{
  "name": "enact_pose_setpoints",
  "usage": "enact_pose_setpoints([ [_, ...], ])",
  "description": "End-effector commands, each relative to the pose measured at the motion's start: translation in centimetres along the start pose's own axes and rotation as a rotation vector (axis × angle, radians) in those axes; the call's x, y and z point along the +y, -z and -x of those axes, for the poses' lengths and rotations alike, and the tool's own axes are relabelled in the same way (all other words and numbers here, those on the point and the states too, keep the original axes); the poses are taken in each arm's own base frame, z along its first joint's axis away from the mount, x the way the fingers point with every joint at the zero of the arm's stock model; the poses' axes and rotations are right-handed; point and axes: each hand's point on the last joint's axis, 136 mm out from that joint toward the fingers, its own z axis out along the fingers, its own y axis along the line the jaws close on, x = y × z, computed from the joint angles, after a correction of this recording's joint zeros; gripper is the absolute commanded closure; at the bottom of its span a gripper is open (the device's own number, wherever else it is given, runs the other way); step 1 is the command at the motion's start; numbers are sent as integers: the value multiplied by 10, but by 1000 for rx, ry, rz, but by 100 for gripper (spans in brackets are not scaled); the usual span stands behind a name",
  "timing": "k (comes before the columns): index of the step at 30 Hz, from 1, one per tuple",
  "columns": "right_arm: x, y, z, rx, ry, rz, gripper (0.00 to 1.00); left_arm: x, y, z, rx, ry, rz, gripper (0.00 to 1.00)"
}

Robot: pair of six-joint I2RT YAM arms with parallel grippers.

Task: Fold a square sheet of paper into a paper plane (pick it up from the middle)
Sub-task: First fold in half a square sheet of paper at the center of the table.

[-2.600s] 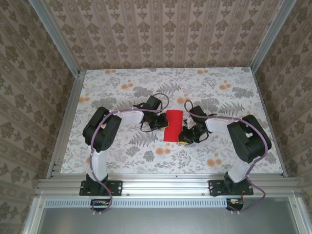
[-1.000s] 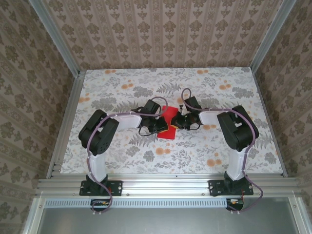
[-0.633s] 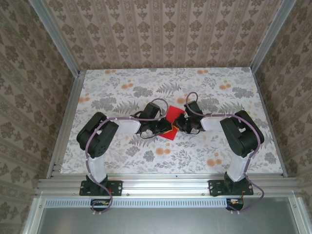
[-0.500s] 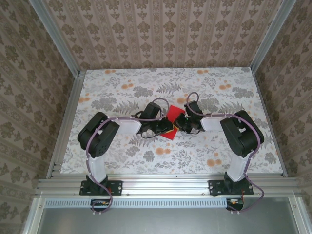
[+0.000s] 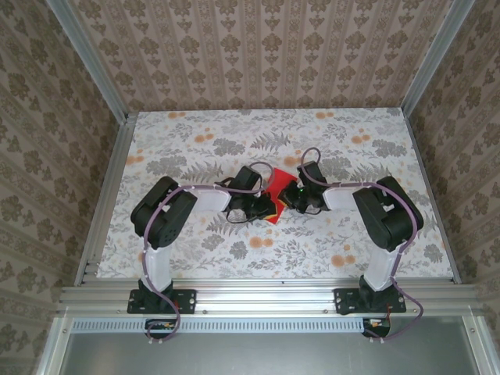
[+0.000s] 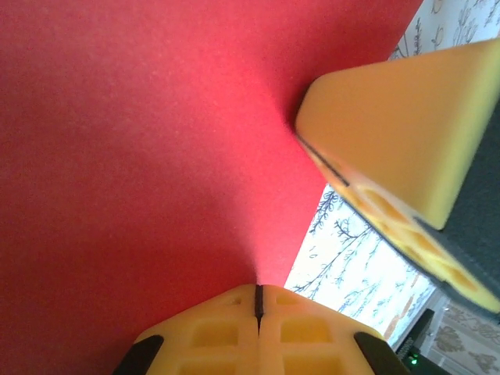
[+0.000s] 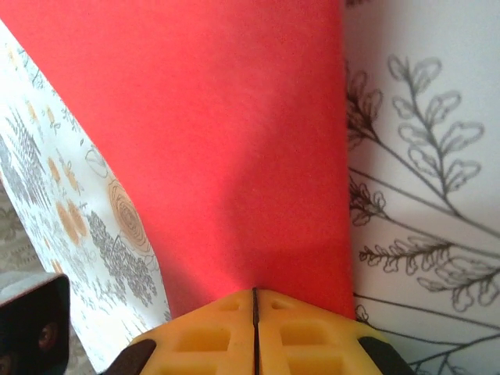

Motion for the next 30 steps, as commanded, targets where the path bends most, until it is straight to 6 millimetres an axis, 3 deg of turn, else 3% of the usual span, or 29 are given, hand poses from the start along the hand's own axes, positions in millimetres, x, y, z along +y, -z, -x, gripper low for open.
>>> enact_pose_setpoints([
  [1,14,14,-1,48,144,62,91,34,-1,-17,56,6,153,99],
  [7,3,21,-23,155,235,35,93,35,-3,-15,63,-4,164,100],
  [13,-13,9,-24,184,221,-18,95,29,-2,-12,65,-21,160,100],
  [23,-35,1,-21,162,128,-100,96,-27,5,5,0,-93,-62,91],
  [30,-39,0,-22,147,77,-102,96,-12,-6,-2,45,-69,-8,91],
])
